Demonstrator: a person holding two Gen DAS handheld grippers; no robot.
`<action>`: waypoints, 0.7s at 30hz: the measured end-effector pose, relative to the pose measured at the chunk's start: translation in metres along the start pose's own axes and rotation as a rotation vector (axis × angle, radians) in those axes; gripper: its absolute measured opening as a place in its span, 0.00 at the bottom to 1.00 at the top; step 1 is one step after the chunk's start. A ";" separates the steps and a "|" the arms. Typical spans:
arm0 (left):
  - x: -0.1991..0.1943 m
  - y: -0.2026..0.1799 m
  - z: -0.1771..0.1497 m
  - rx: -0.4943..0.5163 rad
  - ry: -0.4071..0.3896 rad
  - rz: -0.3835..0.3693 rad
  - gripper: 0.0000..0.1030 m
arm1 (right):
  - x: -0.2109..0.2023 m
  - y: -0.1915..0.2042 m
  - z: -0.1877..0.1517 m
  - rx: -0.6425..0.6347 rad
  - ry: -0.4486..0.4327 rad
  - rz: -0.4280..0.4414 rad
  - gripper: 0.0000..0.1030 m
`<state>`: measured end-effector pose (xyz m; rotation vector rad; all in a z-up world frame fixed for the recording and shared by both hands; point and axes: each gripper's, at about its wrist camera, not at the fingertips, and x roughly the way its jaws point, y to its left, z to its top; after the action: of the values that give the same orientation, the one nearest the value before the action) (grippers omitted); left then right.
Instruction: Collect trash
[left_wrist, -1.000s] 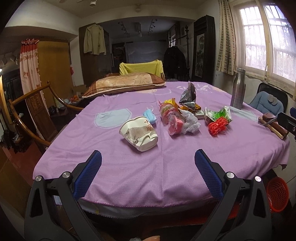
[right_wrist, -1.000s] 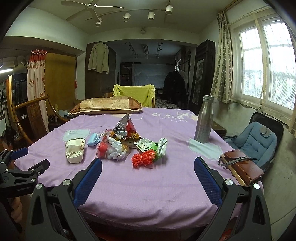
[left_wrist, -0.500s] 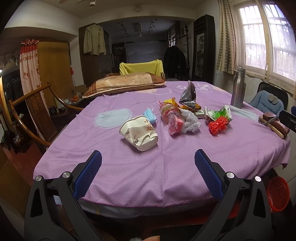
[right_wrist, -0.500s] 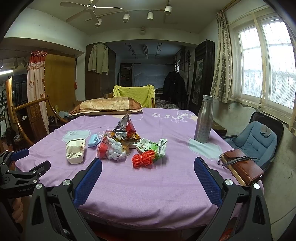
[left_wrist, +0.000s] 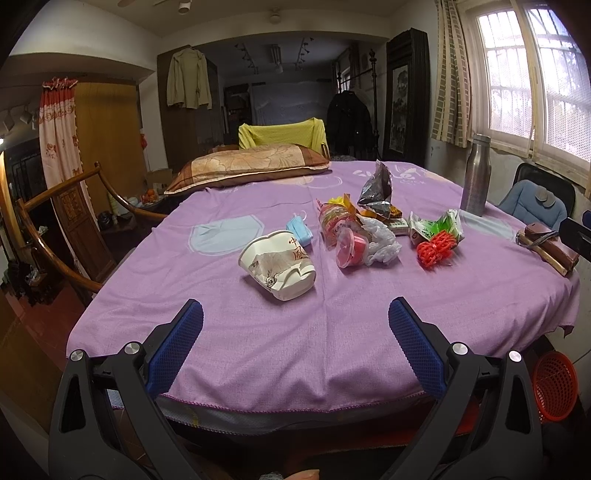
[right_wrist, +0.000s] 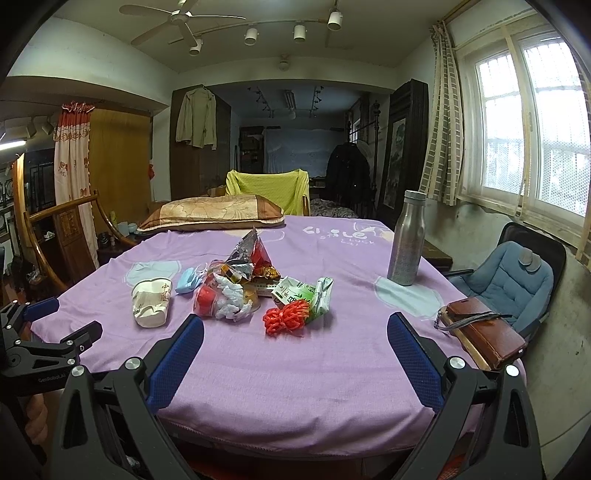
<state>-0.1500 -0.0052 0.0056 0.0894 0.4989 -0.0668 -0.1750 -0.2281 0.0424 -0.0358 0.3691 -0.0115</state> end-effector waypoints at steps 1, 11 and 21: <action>0.000 0.000 0.000 0.000 0.000 0.000 0.94 | 0.000 0.000 0.000 0.001 0.000 0.000 0.95; 0.000 0.000 0.000 0.000 0.001 0.000 0.94 | 0.000 0.000 0.000 0.003 -0.001 0.002 0.95; 0.000 0.001 -0.001 0.000 0.003 0.000 0.94 | 0.000 -0.001 -0.001 0.005 0.000 0.004 0.95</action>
<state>-0.1501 -0.0044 0.0050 0.0896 0.5020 -0.0666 -0.1750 -0.2290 0.0419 -0.0302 0.3691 -0.0084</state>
